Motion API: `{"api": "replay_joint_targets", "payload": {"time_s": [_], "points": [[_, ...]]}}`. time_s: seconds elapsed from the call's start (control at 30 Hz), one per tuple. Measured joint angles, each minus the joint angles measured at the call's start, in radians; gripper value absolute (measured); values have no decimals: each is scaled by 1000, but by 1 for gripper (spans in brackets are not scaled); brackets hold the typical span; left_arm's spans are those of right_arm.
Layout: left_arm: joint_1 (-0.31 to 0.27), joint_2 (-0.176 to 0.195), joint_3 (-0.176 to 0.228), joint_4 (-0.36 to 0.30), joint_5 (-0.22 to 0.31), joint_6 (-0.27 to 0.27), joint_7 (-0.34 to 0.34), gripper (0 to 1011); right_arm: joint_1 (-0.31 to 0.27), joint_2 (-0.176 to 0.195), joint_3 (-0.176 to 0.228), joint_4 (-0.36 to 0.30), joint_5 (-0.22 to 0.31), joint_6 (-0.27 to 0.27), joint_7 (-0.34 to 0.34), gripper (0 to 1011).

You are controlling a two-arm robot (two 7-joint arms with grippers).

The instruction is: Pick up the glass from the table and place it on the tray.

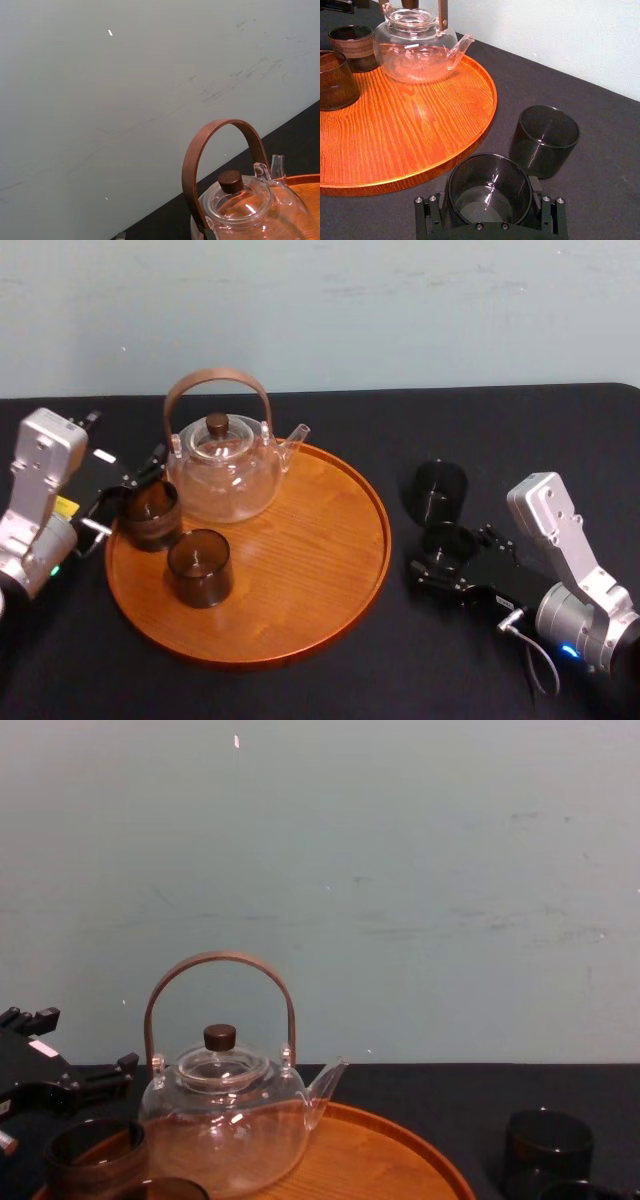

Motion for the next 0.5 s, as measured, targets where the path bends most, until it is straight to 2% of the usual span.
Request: {"api": "replay_joint_targets", "payload": {"time_s": [0.5], "points": [[0,0,0,0,0,0,0,1001,-2,1,1,-2,1,0,-1,1002]]}}
